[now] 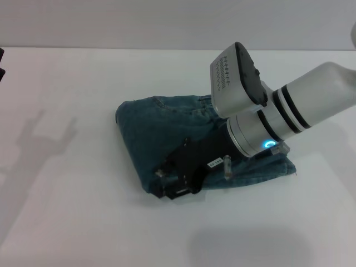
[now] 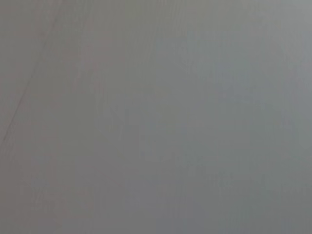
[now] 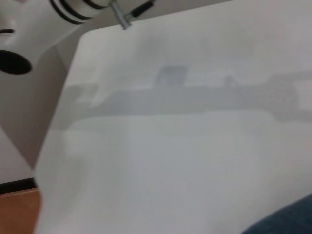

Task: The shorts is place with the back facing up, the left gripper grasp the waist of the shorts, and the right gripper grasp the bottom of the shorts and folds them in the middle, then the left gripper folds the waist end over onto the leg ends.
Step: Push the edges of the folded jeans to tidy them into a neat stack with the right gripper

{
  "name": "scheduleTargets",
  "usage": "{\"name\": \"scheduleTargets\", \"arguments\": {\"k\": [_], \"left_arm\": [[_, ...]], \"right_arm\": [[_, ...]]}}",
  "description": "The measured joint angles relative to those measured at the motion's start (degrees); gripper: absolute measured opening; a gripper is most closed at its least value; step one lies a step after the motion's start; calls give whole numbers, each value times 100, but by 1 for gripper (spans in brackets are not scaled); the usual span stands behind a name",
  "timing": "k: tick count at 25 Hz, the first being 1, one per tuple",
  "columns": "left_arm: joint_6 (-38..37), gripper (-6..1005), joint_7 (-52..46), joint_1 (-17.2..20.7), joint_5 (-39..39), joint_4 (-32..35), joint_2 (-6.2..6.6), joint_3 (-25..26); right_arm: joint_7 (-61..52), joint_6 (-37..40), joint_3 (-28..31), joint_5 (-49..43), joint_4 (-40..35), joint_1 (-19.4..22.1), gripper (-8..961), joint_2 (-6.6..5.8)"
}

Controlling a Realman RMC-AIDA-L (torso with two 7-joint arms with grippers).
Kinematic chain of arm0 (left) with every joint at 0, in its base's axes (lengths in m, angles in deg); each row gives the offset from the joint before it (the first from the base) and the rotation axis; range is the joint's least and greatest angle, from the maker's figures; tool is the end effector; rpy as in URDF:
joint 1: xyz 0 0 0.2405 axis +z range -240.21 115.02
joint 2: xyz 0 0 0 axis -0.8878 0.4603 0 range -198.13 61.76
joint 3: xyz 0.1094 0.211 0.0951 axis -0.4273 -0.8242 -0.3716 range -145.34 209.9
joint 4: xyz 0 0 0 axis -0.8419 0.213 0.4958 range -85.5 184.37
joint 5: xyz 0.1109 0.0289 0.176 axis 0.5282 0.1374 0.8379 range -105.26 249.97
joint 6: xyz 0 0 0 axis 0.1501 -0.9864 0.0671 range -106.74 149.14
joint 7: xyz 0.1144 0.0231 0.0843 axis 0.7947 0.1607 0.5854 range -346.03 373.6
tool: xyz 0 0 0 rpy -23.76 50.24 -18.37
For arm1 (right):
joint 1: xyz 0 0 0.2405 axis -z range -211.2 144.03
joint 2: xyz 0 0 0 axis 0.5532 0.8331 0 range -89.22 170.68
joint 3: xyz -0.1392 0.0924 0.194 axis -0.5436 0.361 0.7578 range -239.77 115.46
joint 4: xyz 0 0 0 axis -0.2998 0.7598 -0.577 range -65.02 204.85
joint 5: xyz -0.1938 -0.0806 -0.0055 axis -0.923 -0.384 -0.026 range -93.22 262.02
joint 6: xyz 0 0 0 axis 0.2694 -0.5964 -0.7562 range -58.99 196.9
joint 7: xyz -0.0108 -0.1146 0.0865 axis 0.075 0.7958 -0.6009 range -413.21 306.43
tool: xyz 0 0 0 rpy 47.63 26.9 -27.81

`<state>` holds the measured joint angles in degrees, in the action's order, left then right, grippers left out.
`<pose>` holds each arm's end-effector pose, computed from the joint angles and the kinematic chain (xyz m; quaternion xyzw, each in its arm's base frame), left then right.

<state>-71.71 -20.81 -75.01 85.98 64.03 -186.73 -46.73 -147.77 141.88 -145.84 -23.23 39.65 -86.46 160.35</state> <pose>-0.3181 0.2640 0.0433 -0.6501 -0.1761 -0.5147 0.5304 0.1400 0.3590 -0.1087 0.9949 -0.0859 -0.0277 0.0452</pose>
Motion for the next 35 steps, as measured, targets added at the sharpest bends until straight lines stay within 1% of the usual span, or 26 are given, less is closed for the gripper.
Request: {"name": "scheduleTargets", "arguments": {"k": [4, 11, 20, 25, 28, 30, 33, 35], "left_arm": [[-36, 827, -1, 2, 0, -36, -2, 0], [-64, 826, -3, 3, 0, -48, -10, 0], [-63, 826, -3, -40, -43, -47, -11, 0], [-60, 826, -3, -55, -48, -92, -18, 0], [-71, 826, -3, -61, -53, -106, -19, 0], [-72, 826, -3, -58, -53, -111, -19, 0], [-82, 826, -14, -57, -59, -115, -19, -1], [-85, 826, -34, -59, -61, -115, -17, 0]], "right_arm": [[10, -547, -70, 209, 153, 7, 467, 10], [36, -1046, -163, 340, 208, 12, 467, 10], [39, -1406, -183, 484, 207, 11, 467, 8], [114, -1584, -184, 687, 134, 110, 467, 8], [377, -1550, -183, 1032, 110, 221, 467, -14], [457, -1445, -183, 1099, 42, 290, 466, -26], [575, -1110, -182, 1103, -254, 510, 466, -30], [787, -726, -179, 1105, -572, 738, 466, -33]]}}
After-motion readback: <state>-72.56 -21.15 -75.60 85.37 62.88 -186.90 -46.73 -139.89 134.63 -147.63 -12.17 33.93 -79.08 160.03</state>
